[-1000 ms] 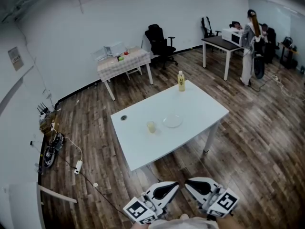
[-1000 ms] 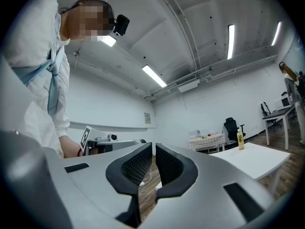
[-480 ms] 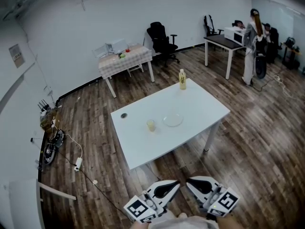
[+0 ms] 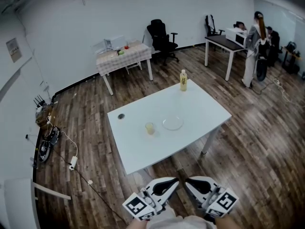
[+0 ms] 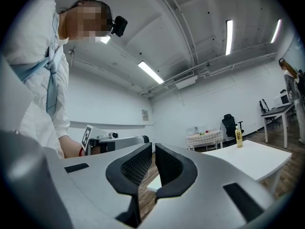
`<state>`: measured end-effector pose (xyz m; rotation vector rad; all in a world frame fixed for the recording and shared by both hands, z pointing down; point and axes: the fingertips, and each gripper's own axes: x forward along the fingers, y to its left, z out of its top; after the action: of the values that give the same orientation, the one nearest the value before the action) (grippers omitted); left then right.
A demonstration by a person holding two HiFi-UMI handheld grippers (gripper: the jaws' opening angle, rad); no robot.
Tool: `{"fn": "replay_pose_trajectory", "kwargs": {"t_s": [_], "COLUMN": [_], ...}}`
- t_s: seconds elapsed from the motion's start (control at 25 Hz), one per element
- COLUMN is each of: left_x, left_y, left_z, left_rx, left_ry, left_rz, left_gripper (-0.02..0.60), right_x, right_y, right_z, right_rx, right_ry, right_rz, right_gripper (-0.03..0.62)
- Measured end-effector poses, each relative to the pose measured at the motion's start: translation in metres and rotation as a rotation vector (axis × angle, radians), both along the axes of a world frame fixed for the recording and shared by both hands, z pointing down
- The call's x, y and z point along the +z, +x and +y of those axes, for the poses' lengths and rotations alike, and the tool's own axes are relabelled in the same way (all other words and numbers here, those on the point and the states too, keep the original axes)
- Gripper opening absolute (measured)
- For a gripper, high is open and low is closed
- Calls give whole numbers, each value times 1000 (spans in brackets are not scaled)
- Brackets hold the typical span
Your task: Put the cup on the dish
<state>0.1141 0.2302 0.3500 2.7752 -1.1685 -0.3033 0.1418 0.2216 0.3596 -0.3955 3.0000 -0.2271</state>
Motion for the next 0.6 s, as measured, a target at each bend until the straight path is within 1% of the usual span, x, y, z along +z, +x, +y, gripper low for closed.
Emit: {"fn": "replay_pose_trajectory", "kwargs": {"t_s": [0.2,0.4,0.6], "left_x": [6,-2,-4], "left_y": [-22,-46,-76], "left_z": [-32,-71,-105], "left_rx": [14,22,28], "left_ry": [-6,6,3], "left_rz": [6,22,21], "left_gripper": [2,2,3], "right_x": [4,8,4], "right_y": [-19,-44,-73], "right_z": [-31,-68,-103], "right_rx": [7,13,17], "right_ry": [-7,2,0], "right_rz": [16,22,14], "right_gripper": [34,34,34]}}
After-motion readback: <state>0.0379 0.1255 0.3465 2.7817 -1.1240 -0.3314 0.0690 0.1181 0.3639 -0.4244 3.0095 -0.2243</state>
